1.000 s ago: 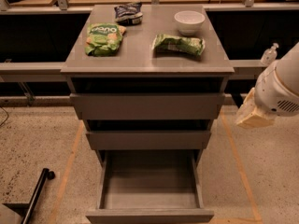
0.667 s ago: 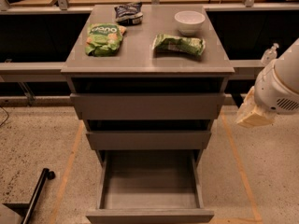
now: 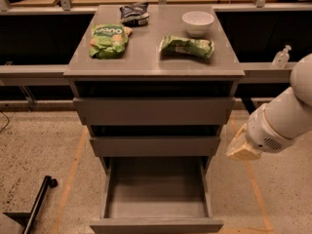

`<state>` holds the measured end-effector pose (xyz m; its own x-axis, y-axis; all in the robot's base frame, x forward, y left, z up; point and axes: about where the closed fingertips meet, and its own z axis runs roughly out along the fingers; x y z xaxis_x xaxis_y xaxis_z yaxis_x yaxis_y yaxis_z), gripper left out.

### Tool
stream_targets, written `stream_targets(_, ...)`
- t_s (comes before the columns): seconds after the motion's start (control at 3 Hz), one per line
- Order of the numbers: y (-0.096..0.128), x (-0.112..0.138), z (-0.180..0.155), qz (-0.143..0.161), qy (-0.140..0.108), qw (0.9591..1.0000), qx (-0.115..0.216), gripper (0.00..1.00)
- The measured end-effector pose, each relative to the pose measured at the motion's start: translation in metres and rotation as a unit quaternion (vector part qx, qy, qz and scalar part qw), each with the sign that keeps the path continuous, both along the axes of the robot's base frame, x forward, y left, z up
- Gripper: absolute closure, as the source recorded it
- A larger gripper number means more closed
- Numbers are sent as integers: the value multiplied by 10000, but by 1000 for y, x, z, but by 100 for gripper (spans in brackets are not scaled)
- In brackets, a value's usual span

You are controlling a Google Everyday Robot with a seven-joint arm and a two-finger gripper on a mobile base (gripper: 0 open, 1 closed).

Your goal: Close bottom drawer

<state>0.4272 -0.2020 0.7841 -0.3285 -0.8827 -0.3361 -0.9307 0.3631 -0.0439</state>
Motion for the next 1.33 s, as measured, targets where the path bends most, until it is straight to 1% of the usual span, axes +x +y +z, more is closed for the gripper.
stream_targets(0.33, 26, 7, -66, -21, 271, 9987, 422, 100)
stream_targets(0.67, 27, 11, -77, -49, 275, 9985, 474, 100)
stream_targets(1.0, 32, 8, -78, 21, 350, 9985, 418, 100)
stream_targets(1.33, 60, 11, -107, 169, 496, 9960, 724, 100)
